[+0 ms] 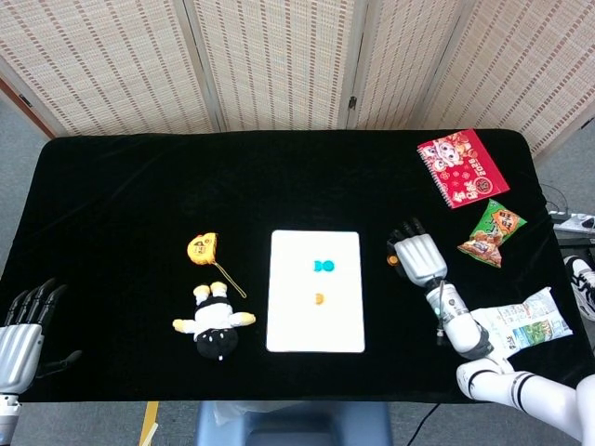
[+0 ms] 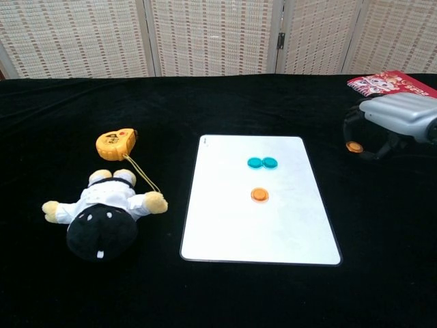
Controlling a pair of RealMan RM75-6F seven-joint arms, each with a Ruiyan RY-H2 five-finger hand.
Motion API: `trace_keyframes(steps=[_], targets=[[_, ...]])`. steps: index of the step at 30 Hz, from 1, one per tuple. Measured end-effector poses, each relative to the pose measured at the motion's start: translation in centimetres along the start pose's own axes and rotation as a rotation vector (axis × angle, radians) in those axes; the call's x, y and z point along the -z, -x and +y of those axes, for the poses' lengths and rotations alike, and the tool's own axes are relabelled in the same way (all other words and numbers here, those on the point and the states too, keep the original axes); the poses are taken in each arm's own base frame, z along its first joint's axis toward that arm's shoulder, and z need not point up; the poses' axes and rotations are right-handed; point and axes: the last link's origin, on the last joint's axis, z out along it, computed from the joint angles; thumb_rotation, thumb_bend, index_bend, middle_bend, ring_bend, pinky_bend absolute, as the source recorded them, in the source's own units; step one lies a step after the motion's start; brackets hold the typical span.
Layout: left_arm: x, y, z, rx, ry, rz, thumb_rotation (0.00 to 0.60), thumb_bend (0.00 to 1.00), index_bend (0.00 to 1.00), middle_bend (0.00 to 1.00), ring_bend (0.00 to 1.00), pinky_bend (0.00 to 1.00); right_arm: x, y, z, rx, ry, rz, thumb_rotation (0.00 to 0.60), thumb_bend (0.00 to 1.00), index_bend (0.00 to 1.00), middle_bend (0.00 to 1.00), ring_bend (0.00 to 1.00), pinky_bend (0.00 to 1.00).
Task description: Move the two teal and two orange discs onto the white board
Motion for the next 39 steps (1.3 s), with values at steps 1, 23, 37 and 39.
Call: trace_keyframes(steps=[1, 23, 37, 39], targets=[[0.0, 0.0, 0.0, 0.001, 0.000, 0.000, 0.600, 0.13, 0.00, 0.00, 0.00, 0.00, 0.2, -0.2, -0.9, 0.001, -0.032, 0.005, 0.600, 0.30, 0.49, 0.22, 0.09, 0.00], [0.4, 0.6, -0.9, 0.018, -0.013, -0.023, 0.600, 0.13, 0.00, 0.00, 0.00, 0.00, 0.7, 1.2, -10.9, 0.083, -0.250, -0.031, 0.600, 0.30, 0.49, 0.21, 0.09, 0.00], [0.2, 0.7, -0.9, 0.020, -0.012, -0.027, 0.600, 0.13, 0.00, 0.00, 0.00, 0.00, 0.7, 1.3, -11.4, 0.103, -0.256, -0.023, 0.600, 0.30, 0.39, 0.21, 0.08, 0.00], [0.2, 0.6, -1.0, 0.021, -0.015, -0.026, 0.600, 0.13, 0.00, 0.00, 0.00, 0.00, 0.8, 1.3, -11.4, 0.103, -0.257, -0.021, 0.600, 0.30, 0.34, 0.20, 0.08, 0.00]])
